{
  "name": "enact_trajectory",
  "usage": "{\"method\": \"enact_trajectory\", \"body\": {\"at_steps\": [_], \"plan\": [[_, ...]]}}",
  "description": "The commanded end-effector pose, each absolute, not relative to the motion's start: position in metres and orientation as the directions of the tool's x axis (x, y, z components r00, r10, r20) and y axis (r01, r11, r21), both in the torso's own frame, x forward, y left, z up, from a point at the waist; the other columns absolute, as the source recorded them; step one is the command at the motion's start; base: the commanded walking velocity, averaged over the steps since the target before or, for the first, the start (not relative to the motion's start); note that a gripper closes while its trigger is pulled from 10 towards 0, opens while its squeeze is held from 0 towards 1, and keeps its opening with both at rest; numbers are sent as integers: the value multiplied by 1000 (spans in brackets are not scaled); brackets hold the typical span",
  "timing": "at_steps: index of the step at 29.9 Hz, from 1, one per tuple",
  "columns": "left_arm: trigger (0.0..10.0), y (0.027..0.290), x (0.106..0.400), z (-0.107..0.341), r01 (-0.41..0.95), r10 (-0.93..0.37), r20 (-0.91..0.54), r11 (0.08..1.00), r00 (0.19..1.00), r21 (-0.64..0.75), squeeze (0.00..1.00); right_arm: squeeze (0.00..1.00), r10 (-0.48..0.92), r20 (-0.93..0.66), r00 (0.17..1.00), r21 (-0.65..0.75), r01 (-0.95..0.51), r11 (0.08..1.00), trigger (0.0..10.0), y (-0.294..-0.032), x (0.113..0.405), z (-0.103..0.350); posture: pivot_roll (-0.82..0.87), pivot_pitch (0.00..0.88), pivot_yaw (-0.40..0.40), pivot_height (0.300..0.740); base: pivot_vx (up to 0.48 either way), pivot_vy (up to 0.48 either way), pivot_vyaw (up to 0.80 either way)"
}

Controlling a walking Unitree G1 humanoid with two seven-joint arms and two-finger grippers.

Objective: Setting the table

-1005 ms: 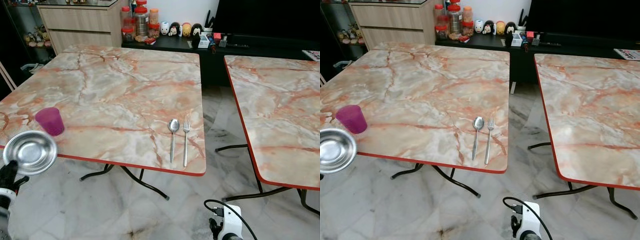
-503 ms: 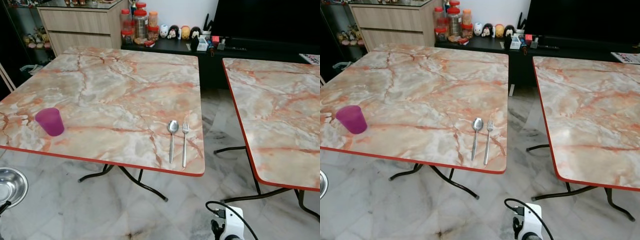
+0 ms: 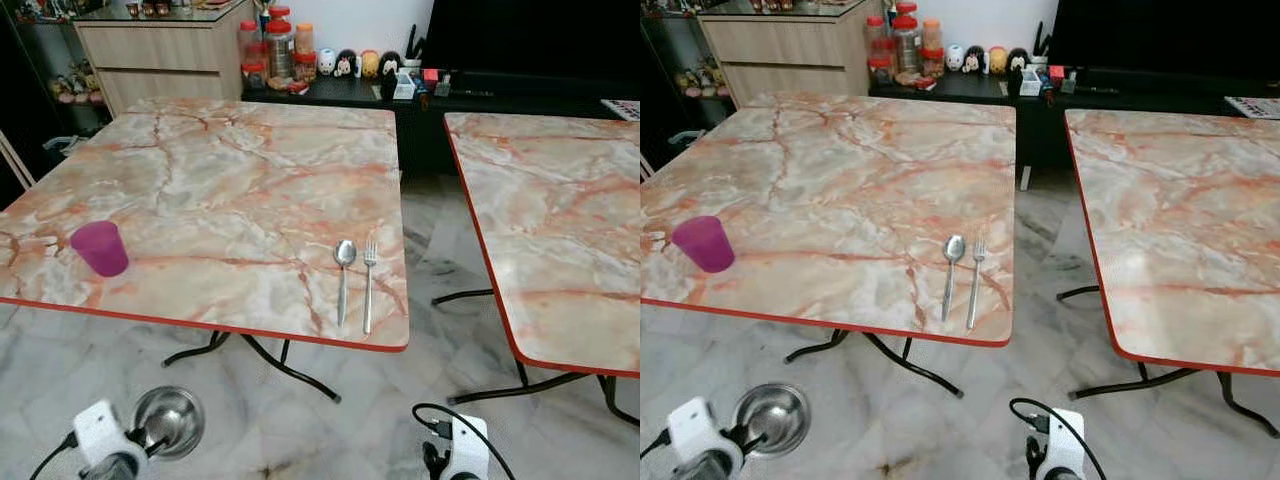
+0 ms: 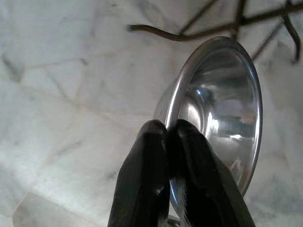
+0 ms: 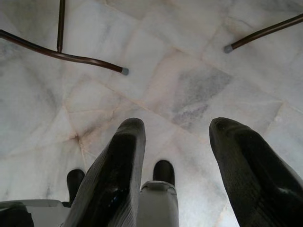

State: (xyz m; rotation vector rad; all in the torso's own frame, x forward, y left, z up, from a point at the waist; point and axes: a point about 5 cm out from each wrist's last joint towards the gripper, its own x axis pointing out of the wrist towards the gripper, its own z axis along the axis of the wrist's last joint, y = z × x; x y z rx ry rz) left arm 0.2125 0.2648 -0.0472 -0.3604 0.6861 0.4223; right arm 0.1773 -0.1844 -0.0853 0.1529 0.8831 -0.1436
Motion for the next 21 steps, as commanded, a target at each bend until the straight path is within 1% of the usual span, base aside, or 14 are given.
{"method": "enact_trajectory", "body": {"at_steps": [1,3,4,5,9,17,21], "plan": [[10000,254,211,-53,-453,216,-702,875,678,-168,0,0,-68,-776,628,75,198,977,10000,-185,179,-85,42,0,5,725,0,0,0],[10000,242,215,-55,-416,181,-715,894,676,-167,0,0,-70,-773,630,74,200,977,10000,-186,180,-84,41,0,-3,725,0,0,0],[10000,234,217,-56,-375,152,-724,914,673,-157,0,0,-75,-771,633,73,205,976,10000,-187,181,-83,41,0,-7,725,0,0,0],[10000,234,217,-56,-375,152,-724,914,673,-157,0,0,-75,-771,633,73,205,976,10000,-187,181,-83,41,0,-7,725,0,0,0],[10000,219,219,-59,-306,113,-741,943,662,-130,0,0,-79,-767,637,75,211,975,10000,-188,182,-83,33,0,-6,725,0,0,0],[10000,211,223,-59,-312,124,-737,942,665,-123,0,0,-83,-767,636,75,218,973,10000,-190,181,-83,23,0,-15,725,0,0,0],[10000,213,219,-61,-332,153,-749,939,645,-94,0,0,-90,-766,636,76,229,970,10000,-191,182,-82,17,0,-11,725,0,-369,0]]}}
